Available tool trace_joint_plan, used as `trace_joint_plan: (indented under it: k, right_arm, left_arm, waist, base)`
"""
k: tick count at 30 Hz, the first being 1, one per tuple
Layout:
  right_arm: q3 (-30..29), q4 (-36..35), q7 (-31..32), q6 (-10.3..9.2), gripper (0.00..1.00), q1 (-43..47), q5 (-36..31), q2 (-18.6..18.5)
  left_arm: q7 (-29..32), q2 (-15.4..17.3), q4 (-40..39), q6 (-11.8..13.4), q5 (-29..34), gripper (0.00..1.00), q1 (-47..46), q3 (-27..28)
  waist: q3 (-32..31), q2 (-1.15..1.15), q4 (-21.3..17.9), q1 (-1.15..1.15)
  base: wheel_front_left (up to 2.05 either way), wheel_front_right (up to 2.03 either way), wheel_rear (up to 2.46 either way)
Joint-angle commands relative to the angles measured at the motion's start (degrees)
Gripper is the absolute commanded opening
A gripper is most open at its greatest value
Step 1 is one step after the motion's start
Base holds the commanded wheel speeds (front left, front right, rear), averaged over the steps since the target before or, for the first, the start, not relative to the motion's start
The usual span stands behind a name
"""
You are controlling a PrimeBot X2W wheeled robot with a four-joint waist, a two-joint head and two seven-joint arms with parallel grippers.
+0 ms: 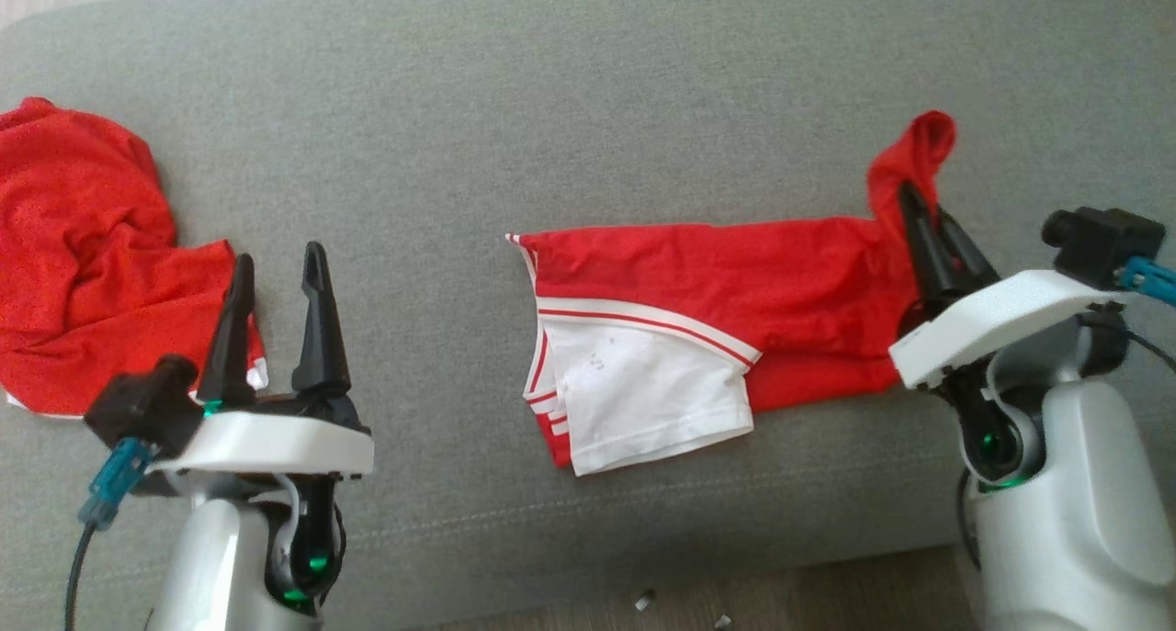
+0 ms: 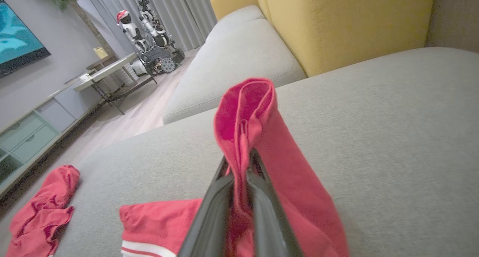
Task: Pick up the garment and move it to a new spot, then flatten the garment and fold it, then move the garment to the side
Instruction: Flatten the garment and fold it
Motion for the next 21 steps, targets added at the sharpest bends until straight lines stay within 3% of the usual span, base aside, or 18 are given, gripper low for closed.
trace_joint_plan:
  k: [1,8,21]
  right_arm:
    - [2.0,-2.7,0.2,0.19,0.0,-0.8,0.9,0.8]
    - [9.1,-4.3,1.0,0.19,0.0,-0.2,9.3,1.1]
    - [23.4,1.2,-3.3,0.19,0.0,-0.9,17.9,1.2]
  left_arm:
    - [-0.7,0.4,-1.5,0.3,-0.5,1.0,-1.2,1.4]
    - [-0.7,0.4,-1.6,0.5,-1.0,1.0,-1.5,0.9]
    - [-0.7,0.4,-0.8,0.9,-1.8,1.0,-2.5,-0.4]
  waist:
    - [0.1,0.0,0.1,0.0]
    - [0.9,0.0,0.8,0.0]
    - [2.5,0.0,3.8,0.0]
  base:
    - [0.0,0.0,0.0]
    - [0.0,0.0,0.0]
    - [0.0,0.0,0.0]
